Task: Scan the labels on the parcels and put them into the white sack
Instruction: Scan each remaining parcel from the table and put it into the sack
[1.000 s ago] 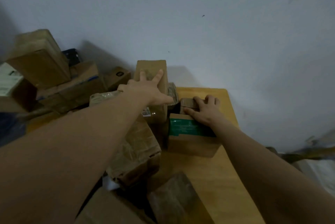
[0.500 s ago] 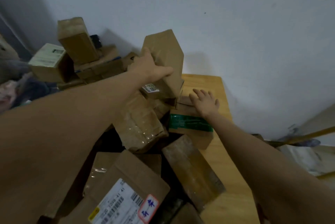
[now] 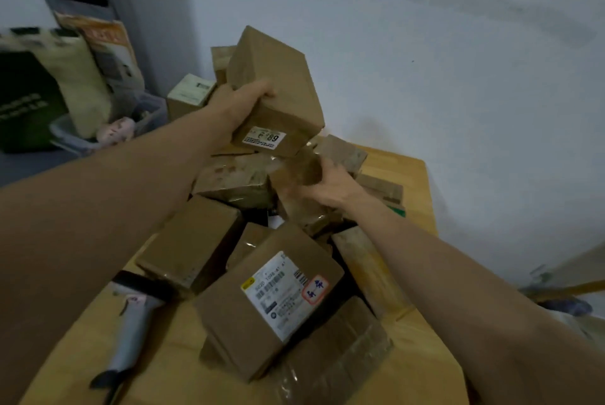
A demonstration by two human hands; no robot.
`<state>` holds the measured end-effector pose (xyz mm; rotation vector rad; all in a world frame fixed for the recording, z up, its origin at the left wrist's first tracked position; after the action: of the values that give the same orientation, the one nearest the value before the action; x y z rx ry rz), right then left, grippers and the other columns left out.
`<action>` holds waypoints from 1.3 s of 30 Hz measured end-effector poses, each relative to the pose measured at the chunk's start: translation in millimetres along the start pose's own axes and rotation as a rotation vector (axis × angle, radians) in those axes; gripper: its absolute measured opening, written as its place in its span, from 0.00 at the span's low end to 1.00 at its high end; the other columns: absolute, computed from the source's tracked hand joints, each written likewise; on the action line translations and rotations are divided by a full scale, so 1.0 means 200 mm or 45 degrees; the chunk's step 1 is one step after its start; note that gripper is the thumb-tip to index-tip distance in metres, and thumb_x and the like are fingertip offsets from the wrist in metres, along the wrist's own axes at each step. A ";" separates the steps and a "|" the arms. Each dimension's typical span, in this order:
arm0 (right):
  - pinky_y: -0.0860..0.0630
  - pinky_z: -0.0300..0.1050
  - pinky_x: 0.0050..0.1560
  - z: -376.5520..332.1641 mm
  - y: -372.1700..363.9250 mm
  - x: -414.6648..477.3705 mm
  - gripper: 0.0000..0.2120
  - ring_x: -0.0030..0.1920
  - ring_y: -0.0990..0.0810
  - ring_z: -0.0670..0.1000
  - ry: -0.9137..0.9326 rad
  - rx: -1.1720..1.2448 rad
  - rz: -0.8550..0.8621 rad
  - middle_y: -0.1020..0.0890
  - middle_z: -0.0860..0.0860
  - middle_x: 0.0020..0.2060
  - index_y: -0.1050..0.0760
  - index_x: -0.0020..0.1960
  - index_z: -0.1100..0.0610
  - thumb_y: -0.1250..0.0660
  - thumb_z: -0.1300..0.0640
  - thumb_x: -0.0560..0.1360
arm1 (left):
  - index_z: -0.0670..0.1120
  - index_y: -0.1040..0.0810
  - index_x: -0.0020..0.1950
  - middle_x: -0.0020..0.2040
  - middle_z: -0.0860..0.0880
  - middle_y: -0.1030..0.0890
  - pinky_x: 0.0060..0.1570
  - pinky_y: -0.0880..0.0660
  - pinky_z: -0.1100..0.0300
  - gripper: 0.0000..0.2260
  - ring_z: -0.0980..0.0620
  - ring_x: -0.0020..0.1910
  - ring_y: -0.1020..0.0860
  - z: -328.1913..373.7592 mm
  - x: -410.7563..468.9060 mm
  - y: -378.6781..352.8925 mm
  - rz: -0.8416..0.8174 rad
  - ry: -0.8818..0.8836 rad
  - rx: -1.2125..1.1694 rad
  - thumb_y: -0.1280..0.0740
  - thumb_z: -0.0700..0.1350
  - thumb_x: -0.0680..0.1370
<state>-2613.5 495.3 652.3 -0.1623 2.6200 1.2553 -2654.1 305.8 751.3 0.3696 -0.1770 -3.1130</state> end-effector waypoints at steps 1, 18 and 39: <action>0.31 0.58 0.66 -0.04 -0.03 -0.01 0.61 0.71 0.36 0.61 -0.036 -0.193 -0.009 0.38 0.57 0.72 0.55 0.79 0.50 0.28 0.27 0.58 | 0.46 0.34 0.70 0.53 0.45 0.21 0.29 0.22 0.59 0.33 0.47 0.43 0.19 -0.03 -0.04 0.07 0.020 0.021 -0.050 0.27 0.54 0.69; 0.22 0.48 0.49 -0.56 0.21 -0.08 0.34 0.56 0.23 0.53 -0.015 0.435 0.281 0.22 0.52 0.57 0.24 0.59 0.52 0.31 0.40 0.55 | 0.48 0.34 0.69 0.66 0.37 0.32 0.63 0.35 0.35 0.27 0.34 0.62 0.30 -0.95 -0.48 0.83 0.007 0.704 0.019 0.34 0.53 0.72; 0.32 0.56 0.68 -1.50 -0.42 -0.39 0.55 0.69 0.36 0.60 0.818 0.303 0.007 0.37 0.55 0.67 0.50 0.78 0.50 0.22 0.48 0.60 | 0.50 0.25 0.59 0.46 0.55 0.19 0.47 0.25 0.57 0.26 0.56 0.47 0.21 -0.27 -0.72 1.10 0.390 -0.046 -0.315 0.32 0.66 0.70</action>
<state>-2570.1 208.1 790.7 -0.6043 3.2771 0.9958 -2503.7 82.4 756.5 0.2536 0.1385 -2.7946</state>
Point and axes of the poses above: each hand's wrist, its own x-axis towards the middle knuckle, its own y-axis out of the back of the hand, z = x × y, the point moved 9 cm from there along x, towards the middle knuckle
